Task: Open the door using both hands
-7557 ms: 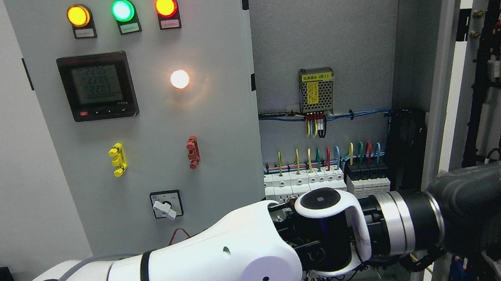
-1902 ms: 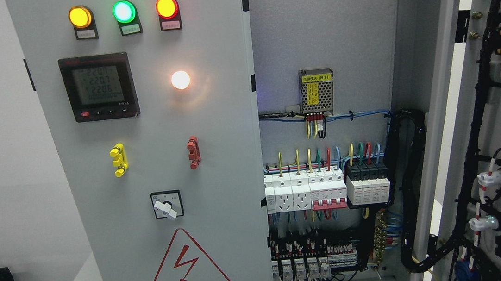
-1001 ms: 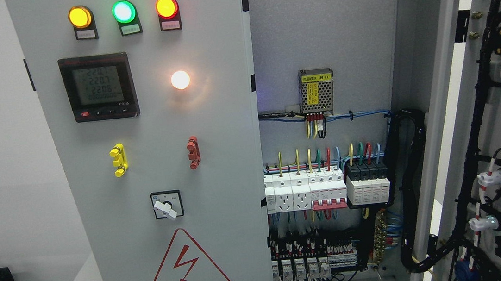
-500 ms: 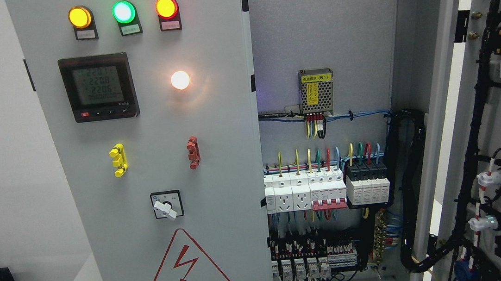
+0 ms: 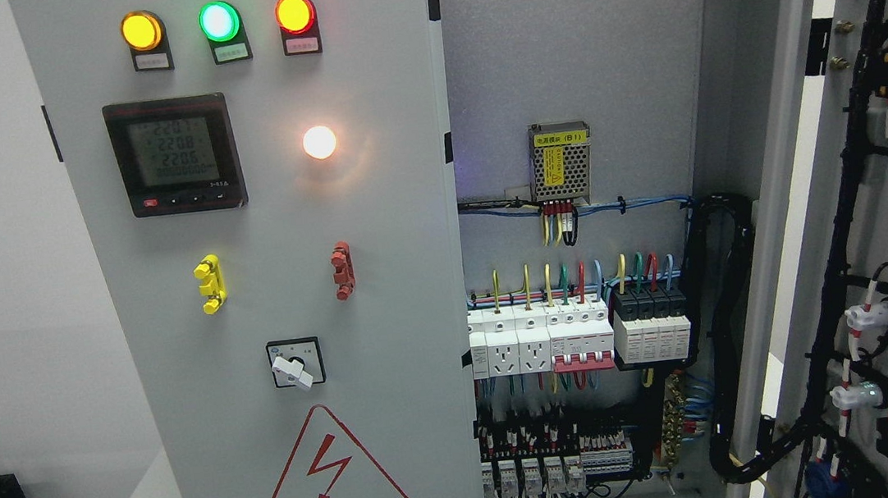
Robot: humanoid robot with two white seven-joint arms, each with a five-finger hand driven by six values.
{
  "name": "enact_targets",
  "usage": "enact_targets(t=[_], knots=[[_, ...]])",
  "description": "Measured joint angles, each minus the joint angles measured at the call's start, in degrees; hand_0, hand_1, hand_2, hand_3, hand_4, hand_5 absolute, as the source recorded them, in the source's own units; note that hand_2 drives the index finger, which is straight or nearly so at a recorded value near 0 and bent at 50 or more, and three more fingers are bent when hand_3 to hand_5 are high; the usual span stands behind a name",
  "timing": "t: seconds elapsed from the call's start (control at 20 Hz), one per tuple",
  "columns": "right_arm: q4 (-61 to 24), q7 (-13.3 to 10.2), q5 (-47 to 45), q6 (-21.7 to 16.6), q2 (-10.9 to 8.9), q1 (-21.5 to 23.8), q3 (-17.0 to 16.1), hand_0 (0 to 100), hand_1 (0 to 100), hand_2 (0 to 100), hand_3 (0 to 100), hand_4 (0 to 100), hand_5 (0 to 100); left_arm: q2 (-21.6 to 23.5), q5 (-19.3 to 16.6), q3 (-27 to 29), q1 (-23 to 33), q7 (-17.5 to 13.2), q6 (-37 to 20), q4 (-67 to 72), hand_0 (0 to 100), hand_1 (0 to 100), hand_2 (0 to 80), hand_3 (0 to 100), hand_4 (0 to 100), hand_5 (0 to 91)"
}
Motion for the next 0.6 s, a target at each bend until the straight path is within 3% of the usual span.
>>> enact_targets(t=[0.25,0.6], knots=[[-8.9,0.1,0.0,-8.2,-1.42,2.6,2.0,12,39,0,0,0,0,-0.3,-0.1,0.1,0.0,-0.1,-0.1,0.3,12,39,0.0,0,0,0.0],[-20.3,0.1,0.0,-14.9,-3.32,4.8,3.9,12,39,0,0,0,0,-0.5,0.0,-0.7,0.0,-0.1,-0.2,0.6,12,39,0.0,0,0,0.0]])
